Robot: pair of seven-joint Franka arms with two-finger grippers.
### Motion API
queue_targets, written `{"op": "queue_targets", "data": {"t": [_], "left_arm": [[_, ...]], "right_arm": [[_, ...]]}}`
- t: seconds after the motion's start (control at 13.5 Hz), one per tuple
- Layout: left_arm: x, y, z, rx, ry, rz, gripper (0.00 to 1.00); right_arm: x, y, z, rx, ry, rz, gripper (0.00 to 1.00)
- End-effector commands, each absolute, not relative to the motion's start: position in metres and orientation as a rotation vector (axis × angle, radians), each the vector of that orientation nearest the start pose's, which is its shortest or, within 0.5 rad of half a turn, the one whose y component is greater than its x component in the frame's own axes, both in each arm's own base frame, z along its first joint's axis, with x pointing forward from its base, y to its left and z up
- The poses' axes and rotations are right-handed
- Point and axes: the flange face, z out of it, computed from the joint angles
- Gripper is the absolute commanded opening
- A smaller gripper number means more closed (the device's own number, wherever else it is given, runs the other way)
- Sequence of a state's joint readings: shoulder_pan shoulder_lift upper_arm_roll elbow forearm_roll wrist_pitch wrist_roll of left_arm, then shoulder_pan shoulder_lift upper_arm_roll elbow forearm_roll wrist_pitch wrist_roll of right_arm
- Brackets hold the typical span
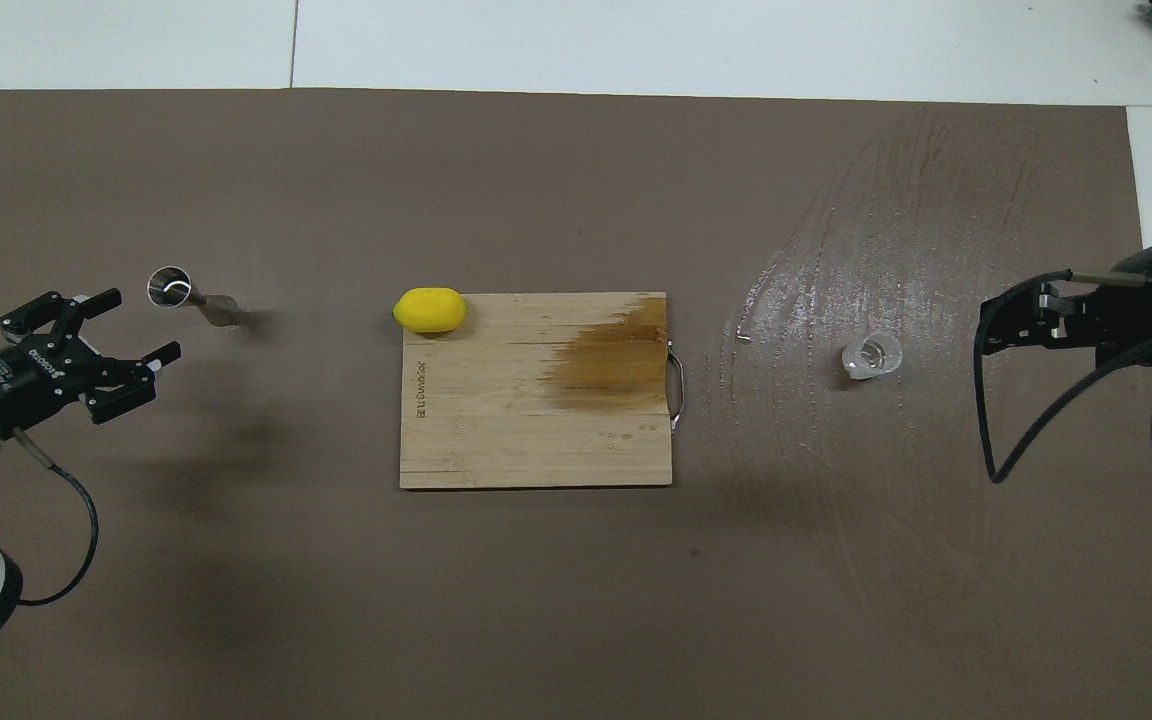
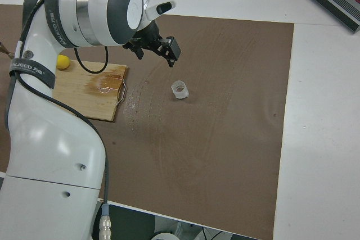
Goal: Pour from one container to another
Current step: 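Reach the open left gripper toward the small metal cup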
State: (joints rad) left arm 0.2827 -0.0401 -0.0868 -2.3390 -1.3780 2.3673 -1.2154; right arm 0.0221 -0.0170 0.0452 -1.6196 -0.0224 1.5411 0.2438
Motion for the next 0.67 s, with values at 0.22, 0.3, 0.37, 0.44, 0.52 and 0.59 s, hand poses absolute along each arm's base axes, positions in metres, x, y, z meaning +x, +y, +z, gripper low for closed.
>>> {"op": "queue_targets", "data": {"t": [0.22, 0.3, 0.37, 0.44, 0.52, 0.59], "left_arm": [[0.512, 0.087, 0.339, 0.651, 2.110, -0.535, 1.00], [0.516, 0.086, 0.334, 0.652, 2.107, -0.533, 1.00], [0.518, 0.083, 0.333, 0.650, 2.106, -0.530, 1.00], [0.520, 0.083, 0.330, 0.630, 2.104, -0.537, 1.00], [0.523, 0.083, 0.328, 0.622, 2.096, -0.538, 1.00], [0.525, 0.082, 0.329, 0.622, 2.090, -0.537, 1.00]], "right_arm": [[0.539, 0.030, 0.609, -3.171, 0.251, 0.080, 1.00], [0.539, 0.031, 0.609, -3.171, 0.248, 0.080, 1.00], [0.539, 0.031, 0.609, -3.171, 0.248, 0.080, 1.00], [0.539, 0.030, 0.609, -3.171, 0.251, 0.080, 1.00], [0.539, 0.031, 0.609, -3.171, 0.248, 0.080, 1.00], [0.539, 0.030, 0.609, -3.171, 0.251, 0.080, 1.00]]}}
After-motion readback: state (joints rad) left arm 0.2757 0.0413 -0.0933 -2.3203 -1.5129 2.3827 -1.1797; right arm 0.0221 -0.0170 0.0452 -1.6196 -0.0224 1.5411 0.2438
